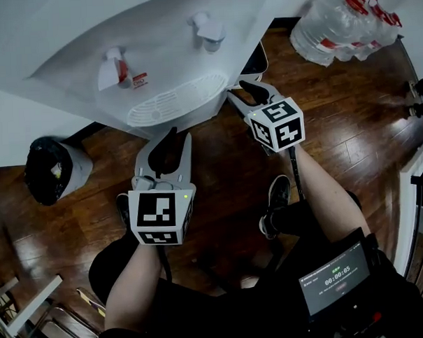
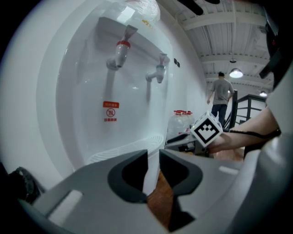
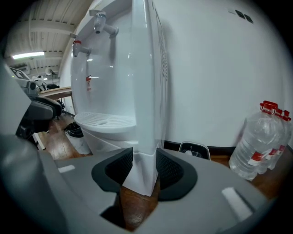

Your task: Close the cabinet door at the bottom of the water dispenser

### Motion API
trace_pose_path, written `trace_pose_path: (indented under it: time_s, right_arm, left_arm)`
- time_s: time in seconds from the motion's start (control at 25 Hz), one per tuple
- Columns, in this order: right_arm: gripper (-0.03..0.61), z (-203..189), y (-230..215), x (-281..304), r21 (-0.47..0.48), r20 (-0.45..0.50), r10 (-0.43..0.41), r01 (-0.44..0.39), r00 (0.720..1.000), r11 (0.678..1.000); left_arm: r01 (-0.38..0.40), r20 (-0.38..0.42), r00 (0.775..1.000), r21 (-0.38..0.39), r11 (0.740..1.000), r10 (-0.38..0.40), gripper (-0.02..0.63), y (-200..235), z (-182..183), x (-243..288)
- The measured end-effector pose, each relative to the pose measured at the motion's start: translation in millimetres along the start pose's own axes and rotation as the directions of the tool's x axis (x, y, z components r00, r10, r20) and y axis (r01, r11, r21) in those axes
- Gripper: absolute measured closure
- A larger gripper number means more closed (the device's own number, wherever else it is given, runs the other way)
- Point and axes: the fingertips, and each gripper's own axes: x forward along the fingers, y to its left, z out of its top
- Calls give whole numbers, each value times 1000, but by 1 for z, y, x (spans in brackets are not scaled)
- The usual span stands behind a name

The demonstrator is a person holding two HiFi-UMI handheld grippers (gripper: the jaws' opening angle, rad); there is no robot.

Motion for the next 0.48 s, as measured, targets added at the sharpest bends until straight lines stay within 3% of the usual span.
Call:
trace_pose_path:
  time_s: [0.48]
  right_arm:
    - [412, 1, -3, 3, -21, -3, 18, -18, 1000, 1000]
  left_arm:
    - [1, 1, 1000, 7, 1000, -1, 514, -5, 4, 8]
